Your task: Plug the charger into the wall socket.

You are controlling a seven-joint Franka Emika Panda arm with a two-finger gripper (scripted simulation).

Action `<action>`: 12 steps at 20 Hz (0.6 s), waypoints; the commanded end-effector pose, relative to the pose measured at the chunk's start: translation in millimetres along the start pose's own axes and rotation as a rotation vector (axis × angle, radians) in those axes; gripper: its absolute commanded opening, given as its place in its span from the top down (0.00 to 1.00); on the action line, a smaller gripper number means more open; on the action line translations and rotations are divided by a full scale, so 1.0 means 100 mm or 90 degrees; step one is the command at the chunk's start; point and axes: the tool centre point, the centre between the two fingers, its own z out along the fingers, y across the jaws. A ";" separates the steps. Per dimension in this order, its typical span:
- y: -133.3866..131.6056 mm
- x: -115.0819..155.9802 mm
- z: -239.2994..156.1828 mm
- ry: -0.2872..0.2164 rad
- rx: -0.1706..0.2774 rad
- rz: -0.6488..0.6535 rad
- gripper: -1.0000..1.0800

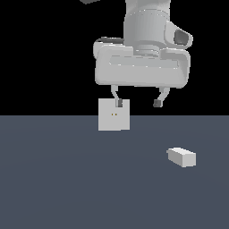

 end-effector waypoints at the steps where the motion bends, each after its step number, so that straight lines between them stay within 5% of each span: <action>1: 0.11 -0.08 0.06 0.015 0.000 -0.007 0.04; 12: 0.49 -0.33 0.30 0.071 0.005 -0.033 0.04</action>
